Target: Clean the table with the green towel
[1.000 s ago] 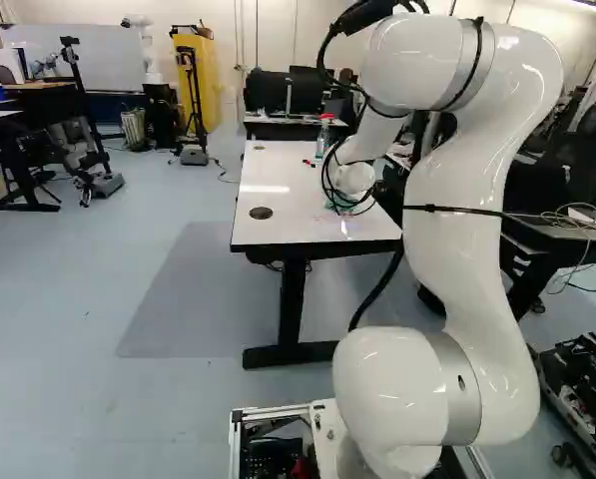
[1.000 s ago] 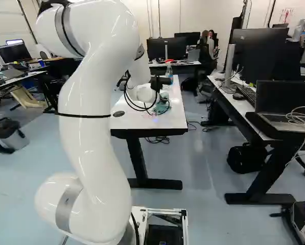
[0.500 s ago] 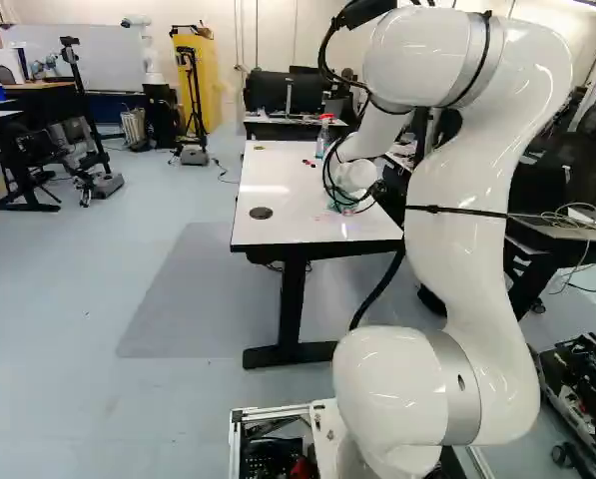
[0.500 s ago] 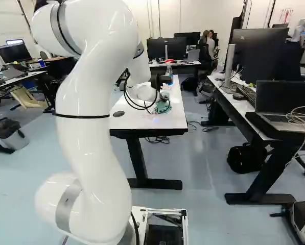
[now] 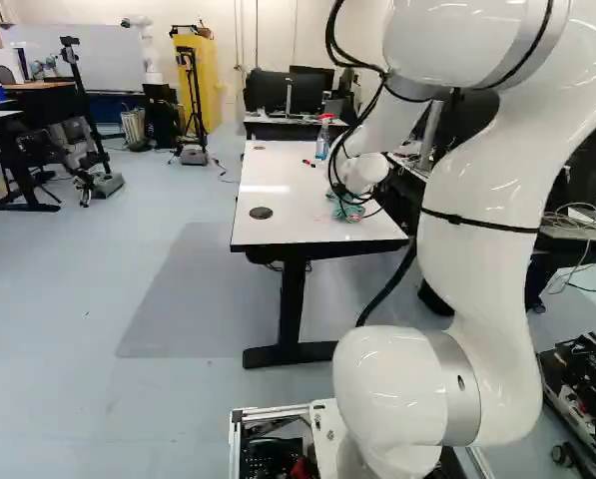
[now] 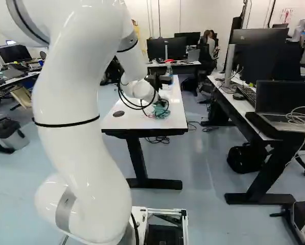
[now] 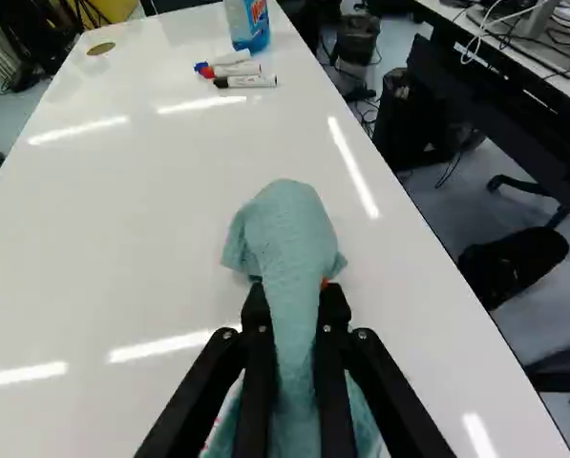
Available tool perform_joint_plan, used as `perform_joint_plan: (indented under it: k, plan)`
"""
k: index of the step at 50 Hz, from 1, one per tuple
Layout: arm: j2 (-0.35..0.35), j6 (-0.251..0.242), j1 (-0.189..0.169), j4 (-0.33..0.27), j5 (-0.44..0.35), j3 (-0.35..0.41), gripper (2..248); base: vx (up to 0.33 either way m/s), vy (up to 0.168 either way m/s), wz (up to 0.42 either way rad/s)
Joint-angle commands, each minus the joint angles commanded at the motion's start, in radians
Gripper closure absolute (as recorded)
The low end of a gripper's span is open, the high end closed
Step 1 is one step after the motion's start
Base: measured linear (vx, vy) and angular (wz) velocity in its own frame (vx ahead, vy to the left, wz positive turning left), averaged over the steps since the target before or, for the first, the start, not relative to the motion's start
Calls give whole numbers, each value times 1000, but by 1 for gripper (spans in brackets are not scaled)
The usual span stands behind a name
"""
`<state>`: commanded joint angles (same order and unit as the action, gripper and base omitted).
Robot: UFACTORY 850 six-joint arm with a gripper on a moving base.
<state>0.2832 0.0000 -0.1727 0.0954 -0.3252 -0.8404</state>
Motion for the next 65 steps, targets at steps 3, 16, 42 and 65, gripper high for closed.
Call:
perform_joint_plan:
  k: [3, 16, 42, 65]
  plan:
    - [-22, 0, 0, 0, 20, 18, 203, 0, 0, 0]
    - [-120, 0, 10, 0, 44, 96, 203, 0, 0, 0]
    - [-279, 0, 33, 0, 44, 230, 203, 0, 0, 0]
    - [-255, 0, 36, 0, 44, 206, 203, 0, 0, 0]
